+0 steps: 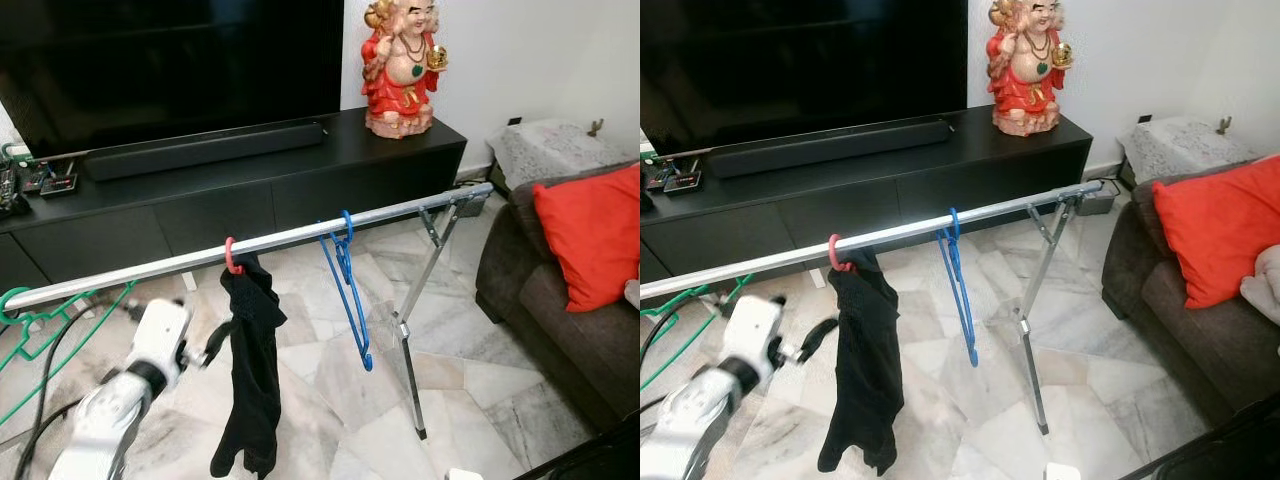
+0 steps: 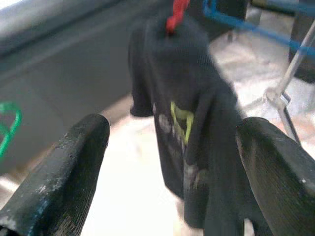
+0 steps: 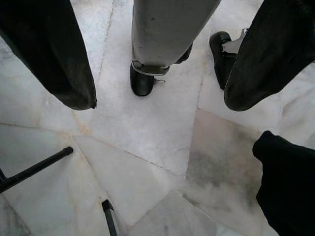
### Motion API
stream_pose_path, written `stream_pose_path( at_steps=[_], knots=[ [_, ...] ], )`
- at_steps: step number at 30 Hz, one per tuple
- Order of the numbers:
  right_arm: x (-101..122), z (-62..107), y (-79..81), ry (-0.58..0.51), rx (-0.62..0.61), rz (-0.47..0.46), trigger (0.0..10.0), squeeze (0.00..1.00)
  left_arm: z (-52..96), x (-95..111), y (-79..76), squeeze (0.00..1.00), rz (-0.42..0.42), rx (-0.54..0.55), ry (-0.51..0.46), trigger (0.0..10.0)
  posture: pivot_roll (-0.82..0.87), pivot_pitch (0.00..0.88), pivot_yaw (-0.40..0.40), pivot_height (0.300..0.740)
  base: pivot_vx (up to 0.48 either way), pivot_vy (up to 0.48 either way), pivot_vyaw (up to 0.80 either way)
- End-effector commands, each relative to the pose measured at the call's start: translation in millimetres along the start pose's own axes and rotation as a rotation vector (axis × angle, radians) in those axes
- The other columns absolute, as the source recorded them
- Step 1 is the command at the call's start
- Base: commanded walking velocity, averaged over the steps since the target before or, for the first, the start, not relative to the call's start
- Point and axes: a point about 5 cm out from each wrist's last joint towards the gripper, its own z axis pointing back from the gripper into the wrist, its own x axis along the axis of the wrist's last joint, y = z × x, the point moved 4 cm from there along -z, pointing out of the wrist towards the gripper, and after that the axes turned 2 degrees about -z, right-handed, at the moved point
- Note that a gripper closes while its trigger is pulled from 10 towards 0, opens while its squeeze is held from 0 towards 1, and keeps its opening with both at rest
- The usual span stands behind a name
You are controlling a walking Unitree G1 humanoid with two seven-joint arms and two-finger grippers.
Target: Hang hanger
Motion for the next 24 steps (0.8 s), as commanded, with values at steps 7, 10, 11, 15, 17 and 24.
stream_pose_path(
  at_steps=[7,10,11,15,17,24],
  knots=[
    [-10,2.6,-7.0,0.024,-0.005,-0.002,10.0,0.00,32.3,-76,16.9,0.00,0.050,0.144,0.260,10.0,0.05,0.018,0.041,0.740,0.000,0.000,0.00],
    [-11,2.8,-7.9,0.025,-0.006,-0.001,10.0,0.00,36.6,-89,15.0,0.00,0.063,0.154,0.307,10.0,0.05,0.016,0.040,0.740,0.000,0.000,0.00],
    [-11,2.9,-8.6,0.025,-0.007,-0.001,10.0,0.00,40.7,-104,10.7,0.00,0.090,0.168,0.362,10.0,0.05,0.016,0.040,0.740,0.000,0.000,0.00],
    [-11,2.8,-8.3,0.026,-0.008,0.001,10.0,0.00,46.1,-126,-1.0,0.00,0.131,0.160,0.438,10.0,0.05,0.010,0.041,0.740,0.000,0.000,0.00],
    [-11,2.8,-8.3,0.026,-0.008,0.001,10.0,0.00,46.1,-126,-1.0,0.00,0.131,0.160,0.438,10.0,0.05,0.010,0.041,0.740,0.000,0.000,0.00],
    [-11,2.8,-8.3,0.026,-0.008,0.001,10.0,0.00,46.1,-126,-1.0,0.00,0.131,0.160,0.438,10.0,0.05,0.010,0.041,0.740,0.000,0.000,0.00]
  ],
)
